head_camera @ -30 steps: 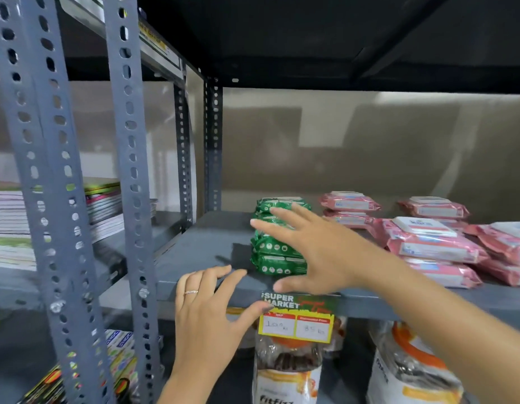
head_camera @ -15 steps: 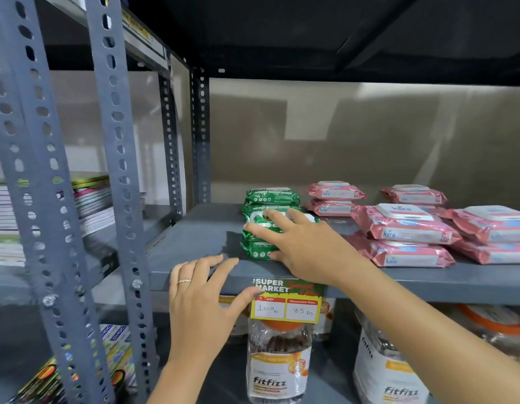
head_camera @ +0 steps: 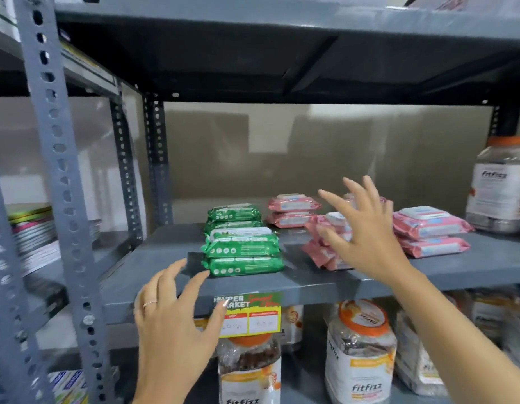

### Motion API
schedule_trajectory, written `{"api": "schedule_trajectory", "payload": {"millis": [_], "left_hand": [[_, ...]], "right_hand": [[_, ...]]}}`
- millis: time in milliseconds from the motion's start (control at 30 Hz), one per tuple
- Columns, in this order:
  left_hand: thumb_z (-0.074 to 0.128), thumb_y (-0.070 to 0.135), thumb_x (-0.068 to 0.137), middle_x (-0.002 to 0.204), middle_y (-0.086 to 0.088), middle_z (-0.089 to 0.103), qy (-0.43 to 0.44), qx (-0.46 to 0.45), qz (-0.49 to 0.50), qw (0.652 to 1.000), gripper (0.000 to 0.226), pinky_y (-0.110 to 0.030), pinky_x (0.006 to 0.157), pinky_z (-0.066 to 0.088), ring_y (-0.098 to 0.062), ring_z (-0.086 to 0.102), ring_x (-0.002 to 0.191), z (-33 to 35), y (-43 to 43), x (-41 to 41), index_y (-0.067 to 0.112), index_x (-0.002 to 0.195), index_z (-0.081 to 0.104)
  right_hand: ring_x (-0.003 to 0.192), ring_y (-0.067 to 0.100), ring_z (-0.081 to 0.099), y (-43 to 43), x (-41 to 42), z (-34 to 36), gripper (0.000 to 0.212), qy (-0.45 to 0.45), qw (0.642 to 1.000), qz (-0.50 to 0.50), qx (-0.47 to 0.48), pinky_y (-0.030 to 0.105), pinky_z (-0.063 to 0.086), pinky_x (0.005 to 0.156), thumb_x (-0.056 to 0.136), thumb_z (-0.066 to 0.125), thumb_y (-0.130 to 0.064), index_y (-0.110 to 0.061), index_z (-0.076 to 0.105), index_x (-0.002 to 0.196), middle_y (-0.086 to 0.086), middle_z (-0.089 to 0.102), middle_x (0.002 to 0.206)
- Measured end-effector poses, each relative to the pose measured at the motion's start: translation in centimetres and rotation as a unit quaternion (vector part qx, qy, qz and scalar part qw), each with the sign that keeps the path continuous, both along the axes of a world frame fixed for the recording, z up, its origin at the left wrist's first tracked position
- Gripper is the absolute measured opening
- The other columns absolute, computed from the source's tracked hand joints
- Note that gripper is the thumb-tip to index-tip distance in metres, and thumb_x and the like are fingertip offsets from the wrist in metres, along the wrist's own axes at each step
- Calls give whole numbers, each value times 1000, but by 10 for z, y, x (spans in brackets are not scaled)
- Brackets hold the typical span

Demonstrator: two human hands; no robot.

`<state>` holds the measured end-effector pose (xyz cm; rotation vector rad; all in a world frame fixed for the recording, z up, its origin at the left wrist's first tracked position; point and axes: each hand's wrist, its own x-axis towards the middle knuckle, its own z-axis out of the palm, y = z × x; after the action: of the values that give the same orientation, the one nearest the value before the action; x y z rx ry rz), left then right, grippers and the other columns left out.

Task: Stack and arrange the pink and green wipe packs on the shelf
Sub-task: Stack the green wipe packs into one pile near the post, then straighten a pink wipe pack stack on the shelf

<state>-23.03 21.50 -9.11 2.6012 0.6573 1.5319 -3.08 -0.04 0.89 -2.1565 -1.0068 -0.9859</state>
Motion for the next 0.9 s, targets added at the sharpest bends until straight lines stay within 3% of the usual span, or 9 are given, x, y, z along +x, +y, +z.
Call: {"api": "schedule_trajectory", "payload": {"millis": [67, 200, 267, 367, 467, 633, 833, 900], "left_hand": [[70, 44, 82, 133, -4, 53, -15, 19, -30, 999, 39, -57, 102, 36, -28, 39, 124, 5, -29, 13, 25, 116, 68], [45, 48, 89, 129, 4, 63, 28, 71, -117, 990, 45, -38, 106, 38, -16, 53, 118, 6, -94, 50, 28, 122, 66], [44, 50, 85, 130, 2, 63, 75, 73, -120, 987, 51, -43, 110, 36, -19, 58, 119, 3, -112, 66, 26, 126, 64], [68, 48, 73, 127, -6, 65, 119, 78, -108, 984, 59, -54, 103, 25, -27, 60, 118, -5, -119, 80, 20, 125, 66], [87, 45, 59, 124, -9, 66, 145, 75, -101, 981, 74, -57, 101, 25, -31, 61, 116, -10, -122, 82, 16, 124, 66], [88, 40, 57, 125, -10, 65, 128, 77, -107, 983, 75, -57, 102, 25, -31, 60, 118, -12, -121, 83, 15, 125, 65], [88, 38, 58, 125, -11, 65, 108, 90, -111, 984, 74, -56, 103, 25, -31, 60, 117, -14, -119, 85, 15, 125, 65], [87, 38, 59, 126, -11, 64, 103, 94, -114, 984, 74, -55, 103, 25, -31, 59, 118, -15, -119, 85, 15, 126, 65]], "right_hand": [[149, 25, -3, -16, 15, -8, 61, 36, 998, -45, -8, 71, 10, 109, 79, 52, -61, -43, 44, 136, 1, 19, 158], [148, 26, -13, -17, 23, -27, 83, 108, 988, -81, -71, 72, 15, 108, 71, 49, -75, -48, 22, 145, -1, -2, 162], [148, 27, -13, -14, 22, -33, 86, 115, 987, -79, -74, 71, 16, 108, 70, 46, -78, -48, 16, 145, -2, -5, 162], [147, 31, -3, -12, 20, -32, 83, 131, 988, -58, -58, 64, 33, 105, 71, 49, -76, -45, 23, 143, 2, 7, 160], [144, 31, 9, -13, 20, -28, 79, 138, 987, -53, -63, 56, 39, 100, 70, 50, -77, -42, 31, 138, 3, 17, 156], [131, 24, 29, -7, 28, -19, 68, 161, 987, -9, -3, 47, 43, 99, 68, 56, -76, -36, 46, 123, 3, 36, 138], [128, 16, 29, -13, 38, -26, 56, 165, 984, 64, 25, 34, 38, 94, 73, 66, -61, -38, 48, 121, -4, 36, 136], [129, 16, 29, -14, 39, -27, 56, 155, 985, 70, 23, 36, 39, 95, 74, 65, -61, -37, 48, 121, -4, 35, 137]]}}
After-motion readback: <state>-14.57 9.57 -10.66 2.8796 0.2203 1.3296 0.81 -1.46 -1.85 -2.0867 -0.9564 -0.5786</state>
